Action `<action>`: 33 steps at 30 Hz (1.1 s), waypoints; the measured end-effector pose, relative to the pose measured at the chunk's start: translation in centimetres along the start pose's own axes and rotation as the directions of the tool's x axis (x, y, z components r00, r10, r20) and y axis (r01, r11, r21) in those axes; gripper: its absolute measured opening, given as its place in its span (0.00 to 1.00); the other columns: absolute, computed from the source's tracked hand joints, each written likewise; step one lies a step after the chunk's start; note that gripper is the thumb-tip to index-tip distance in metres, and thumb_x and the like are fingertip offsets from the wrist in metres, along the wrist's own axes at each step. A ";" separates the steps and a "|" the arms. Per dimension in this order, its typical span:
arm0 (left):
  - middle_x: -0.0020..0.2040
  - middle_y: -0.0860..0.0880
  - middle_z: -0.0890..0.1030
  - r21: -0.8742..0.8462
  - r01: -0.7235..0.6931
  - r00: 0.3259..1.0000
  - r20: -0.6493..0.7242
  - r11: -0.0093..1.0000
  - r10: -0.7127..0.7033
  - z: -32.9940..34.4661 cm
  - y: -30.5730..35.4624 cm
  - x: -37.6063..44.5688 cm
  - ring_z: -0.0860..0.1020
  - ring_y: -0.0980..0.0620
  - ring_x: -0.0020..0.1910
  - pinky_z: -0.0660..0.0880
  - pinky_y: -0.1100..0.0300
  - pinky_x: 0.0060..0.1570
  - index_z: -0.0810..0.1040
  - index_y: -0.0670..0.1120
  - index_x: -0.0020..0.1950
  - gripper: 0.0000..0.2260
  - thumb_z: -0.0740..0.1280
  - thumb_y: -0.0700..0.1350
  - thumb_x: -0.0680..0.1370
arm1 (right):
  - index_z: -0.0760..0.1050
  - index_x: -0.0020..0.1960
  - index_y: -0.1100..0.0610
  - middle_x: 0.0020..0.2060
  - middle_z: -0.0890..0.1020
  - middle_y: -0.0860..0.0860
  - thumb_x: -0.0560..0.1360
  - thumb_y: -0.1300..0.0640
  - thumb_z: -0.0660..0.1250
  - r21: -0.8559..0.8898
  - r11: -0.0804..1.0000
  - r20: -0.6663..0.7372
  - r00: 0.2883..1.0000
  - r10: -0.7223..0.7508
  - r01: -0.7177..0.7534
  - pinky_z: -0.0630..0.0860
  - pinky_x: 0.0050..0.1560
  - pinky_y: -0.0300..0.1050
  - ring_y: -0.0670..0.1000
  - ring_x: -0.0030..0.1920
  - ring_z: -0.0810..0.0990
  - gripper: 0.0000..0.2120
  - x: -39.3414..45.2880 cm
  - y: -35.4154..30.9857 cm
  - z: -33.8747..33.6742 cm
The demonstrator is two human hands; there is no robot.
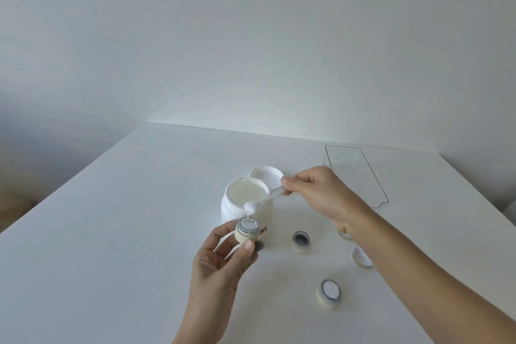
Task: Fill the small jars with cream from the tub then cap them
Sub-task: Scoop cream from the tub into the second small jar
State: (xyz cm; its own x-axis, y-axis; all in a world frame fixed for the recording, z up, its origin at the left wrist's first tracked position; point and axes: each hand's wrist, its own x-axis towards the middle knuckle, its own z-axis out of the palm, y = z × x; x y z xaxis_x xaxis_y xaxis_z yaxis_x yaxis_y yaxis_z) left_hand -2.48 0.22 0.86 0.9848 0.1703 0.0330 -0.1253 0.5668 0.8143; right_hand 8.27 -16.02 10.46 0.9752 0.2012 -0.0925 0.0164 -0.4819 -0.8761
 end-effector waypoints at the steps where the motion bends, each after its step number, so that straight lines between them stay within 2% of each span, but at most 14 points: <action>1: 0.49 0.38 0.85 -0.004 0.001 1.000 0.004 1.000 -0.001 0.0 0.0 0.0 0.85 0.44 0.43 0.80 0.62 0.41 0.80 0.41 0.55 0.17 0.73 0.35 0.67 | 0.82 0.37 0.54 0.40 0.85 0.46 0.76 0.48 0.66 -0.047 0.999 -0.012 1.000 -0.006 0.006 0.67 0.54 0.42 0.44 0.47 0.78 0.14 -0.3 0.2 0.2; 2: 0.49 0.38 0.85 -0.006 0.002 1.000 0.007 1.000 -0.002 0.0 0.0 0.0 0.85 0.44 0.43 0.80 0.62 0.41 0.79 0.41 0.56 0.18 0.74 0.35 0.67 | 0.82 0.39 0.57 0.34 0.84 0.44 0.76 0.48 0.65 -0.096 0.995 -0.019 1.000 -0.016 0.014 0.66 0.55 0.46 0.42 0.41 0.79 0.15 -0.6 0.2 0.5; 4: 0.50 0.38 0.85 -0.013 0.004 1.000 0.011 1.000 -0.004 0.0 0.0 0.0 0.85 0.45 0.42 0.80 0.61 0.41 0.78 0.40 0.57 0.19 0.73 0.35 0.67 | 0.81 0.43 0.62 0.18 0.73 0.37 0.78 0.49 0.64 -0.184 0.982 -0.039 0.998 -0.040 0.032 0.60 0.50 0.48 0.37 0.26 0.73 0.17 -1.0 0.3 0.6; 6: 0.50 0.38 0.85 -0.019 0.005 1.000 0.015 1.000 -0.004 0.0 0.0 -0.1 0.85 0.45 0.42 0.81 0.61 0.42 0.78 0.40 0.57 0.18 0.72 0.34 0.68 | 0.81 0.44 0.64 0.14 0.68 0.36 0.78 0.50 0.63 -0.223 0.974 -0.072 0.996 -0.056 0.038 0.58 0.48 0.48 0.33 0.23 0.70 0.18 -1.2 0.3 0.5; 11: 0.48 0.39 0.85 -0.026 0.007 1.000 0.017 1.000 -0.006 0.0 0.0 -0.1 0.85 0.45 0.41 0.81 0.61 0.41 0.80 0.42 0.54 0.15 0.71 0.34 0.68 | 0.81 0.38 0.57 0.15 0.64 0.44 0.77 0.48 0.64 -0.200 0.979 -0.174 0.982 -0.079 0.043 0.61 0.47 0.46 0.43 0.23 0.66 0.16 -1.4 0.4 0.0; 16: 0.46 0.39 0.85 -0.029 0.012 1.000 0.005 0.999 -0.012 0.1 0.1 0.0 0.85 0.45 0.41 0.81 0.61 0.40 0.79 0.39 0.55 0.15 0.70 0.35 0.69 | 0.81 0.36 0.54 0.18 0.61 0.44 0.77 0.48 0.65 -0.031 0.991 -0.239 0.962 -0.131 0.128 0.61 0.47 0.47 0.46 0.27 0.63 0.15 -1.4 1.0 -0.1; 18: 0.45 0.38 0.85 -0.036 0.019 1.000 -0.006 0.999 -0.020 0.1 0.1 0.0 0.85 0.45 0.42 0.81 0.62 0.40 0.79 0.38 0.55 0.15 0.70 0.36 0.69 | 0.81 0.35 0.51 0.18 0.64 0.42 0.77 0.48 0.65 0.002 0.984 -0.247 0.954 -0.172 0.178 0.62 0.43 0.45 0.46 0.27 0.63 0.14 -1.7 0.9 0.1; 20: 0.45 0.38 0.85 -0.050 0.023 1.000 -0.017 0.998 -0.024 0.1 0.1 0.1 0.86 0.45 0.42 0.81 0.62 0.40 0.78 0.38 0.55 0.14 0.70 0.36 0.69 | 0.81 0.36 0.50 0.25 0.73 0.43 0.76 0.48 0.66 -0.013 0.967 -0.266 0.931 -0.250 0.255 0.67 0.41 0.47 0.50 0.31 0.67 0.13 -2.0 0.9 0.6; 21: 0.44 0.38 0.85 -0.056 0.023 0.999 -0.024 0.998 -0.024 0.1 0.1 0.1 0.86 0.45 0.42 0.81 0.62 0.40 0.78 0.38 0.54 0.14 0.70 0.37 0.70 | 0.81 0.36 0.50 0.30 0.77 0.46 0.76 0.49 0.66 -0.035 0.957 -0.284 0.915 -0.287 0.289 0.70 0.46 0.49 0.52 0.34 0.69 0.12 -2.2 0.9 0.9; 23: 0.42 0.38 0.85 -0.061 0.019 0.999 -0.035 0.998 -0.021 0.2 0.1 0.0 0.86 0.46 0.41 0.81 0.62 0.39 0.79 0.38 0.52 0.11 0.70 0.37 0.70 | 0.81 0.36 0.50 0.35 0.79 0.53 0.76 0.49 0.66 -0.069 0.944 -0.332 0.885 -0.327 0.323 0.69 0.56 0.53 0.47 0.36 0.70 0.12 -2.2 1.1 1.3; 25: 0.40 0.40 0.85 -0.061 0.011 0.999 -0.044 0.998 -0.013 0.2 0.1 0.0 0.86 0.47 0.39 0.81 0.63 0.39 0.80 0.39 0.50 0.09 0.74 0.36 0.72 | 0.80 0.35 0.49 0.36 0.80 0.51 0.77 0.50 0.66 -0.091 0.937 -0.395 0.851 -0.346 0.338 0.67 0.58 0.55 0.46 0.39 0.72 0.12 -1.8 1.2 1.5; 27: 0.39 0.41 0.85 -0.065 0.002 0.998 -0.058 0.998 -0.006 0.1 0.2 0.0 0.86 0.48 0.39 0.82 0.63 0.39 0.80 0.39 0.50 0.08 0.71 0.38 0.71 | 0.79 0.35 0.46 0.36 0.79 0.48 0.76 0.51 0.67 -0.196 0.912 -0.457 0.789 -0.411 0.362 0.63 0.55 0.51 0.48 0.42 0.73 0.11 -1.3 1.4 1.6; 30: 0.40 0.41 0.85 -0.072 -0.004 0.998 -0.063 0.997 -0.001 0.2 0.3 0.0 0.86 0.48 0.39 0.82 0.63 0.39 0.79 0.39 0.50 0.10 0.69 0.40 0.70 | 0.81 0.39 0.49 0.36 0.74 0.45 0.73 0.53 0.70 -0.506 0.747 -0.394 0.655 -0.645 0.431 0.56 0.47 0.44 0.49 0.43 0.71 0.05 -0.8 2.1 2.2; 33: 0.42 0.40 0.86 -0.076 -0.004 0.998 -0.058 0.997 0.000 0.2 0.3 0.1 0.86 0.48 0.39 0.82 0.63 0.39 0.78 0.38 0.51 0.11 0.68 0.40 0.71 | 0.82 0.41 0.50 0.35 0.73 0.46 0.69 0.59 0.76 -0.801 0.316 -0.065 0.450 -0.891 0.509 0.55 0.47 0.45 0.48 0.43 0.68 0.06 -1.0 3.5 1.9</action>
State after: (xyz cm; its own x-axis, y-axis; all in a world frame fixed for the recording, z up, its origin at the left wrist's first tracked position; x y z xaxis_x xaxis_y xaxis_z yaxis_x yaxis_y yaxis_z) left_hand -2.44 0.23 1.27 0.9763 0.2166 -0.0005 -0.1385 0.6259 0.7675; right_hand 6.93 -16.28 6.61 0.4388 0.4643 0.7694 0.6783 -0.7327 0.0553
